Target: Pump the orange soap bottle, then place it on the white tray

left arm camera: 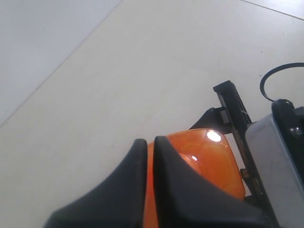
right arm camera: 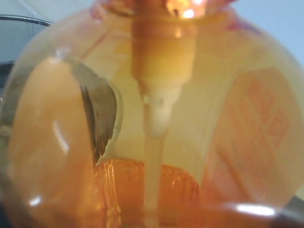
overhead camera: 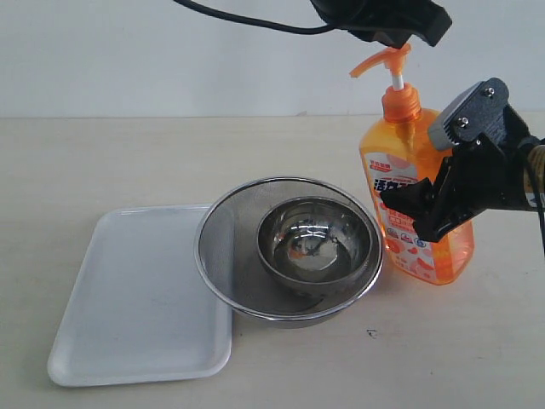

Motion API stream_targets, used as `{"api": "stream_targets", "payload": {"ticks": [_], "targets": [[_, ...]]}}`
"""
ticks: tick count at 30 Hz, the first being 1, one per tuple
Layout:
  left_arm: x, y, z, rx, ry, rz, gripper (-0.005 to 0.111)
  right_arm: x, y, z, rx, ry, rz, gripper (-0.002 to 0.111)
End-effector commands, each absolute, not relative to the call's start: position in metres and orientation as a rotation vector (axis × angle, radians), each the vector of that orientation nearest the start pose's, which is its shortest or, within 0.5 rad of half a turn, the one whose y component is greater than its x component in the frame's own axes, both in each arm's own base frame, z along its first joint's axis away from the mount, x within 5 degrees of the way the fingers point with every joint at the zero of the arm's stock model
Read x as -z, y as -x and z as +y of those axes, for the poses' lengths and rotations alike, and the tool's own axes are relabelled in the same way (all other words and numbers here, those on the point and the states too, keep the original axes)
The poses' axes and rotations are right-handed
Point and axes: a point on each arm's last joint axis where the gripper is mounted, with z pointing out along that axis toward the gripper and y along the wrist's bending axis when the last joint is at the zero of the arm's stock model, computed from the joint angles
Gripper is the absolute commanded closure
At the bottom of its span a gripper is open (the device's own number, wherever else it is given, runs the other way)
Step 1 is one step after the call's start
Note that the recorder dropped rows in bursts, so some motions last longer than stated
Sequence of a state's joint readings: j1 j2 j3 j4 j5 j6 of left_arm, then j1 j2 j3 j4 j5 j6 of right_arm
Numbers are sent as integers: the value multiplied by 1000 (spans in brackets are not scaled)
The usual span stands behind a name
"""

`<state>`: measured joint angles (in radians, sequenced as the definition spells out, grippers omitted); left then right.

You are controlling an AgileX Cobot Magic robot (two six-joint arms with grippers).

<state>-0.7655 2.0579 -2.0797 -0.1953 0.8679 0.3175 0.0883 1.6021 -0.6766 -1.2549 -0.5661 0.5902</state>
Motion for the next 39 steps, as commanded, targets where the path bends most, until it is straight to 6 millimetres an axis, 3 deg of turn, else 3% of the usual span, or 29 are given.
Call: {"api": "stream_targets", "payload": {"ticks": [1, 13, 39], "targets": [[-296, -325, -353, 464, -1290, 2261, 102, -180, -285, 73, -262, 1087, 1873, 108], [-296, -325, -353, 464, -1290, 2261, 102, -178, -282, 73, -247, 1177, 1855, 108], [-292, -321, -349, 450, -1309, 2332, 102, -177, -282, 73, -243, 1177, 1857, 108]]}}
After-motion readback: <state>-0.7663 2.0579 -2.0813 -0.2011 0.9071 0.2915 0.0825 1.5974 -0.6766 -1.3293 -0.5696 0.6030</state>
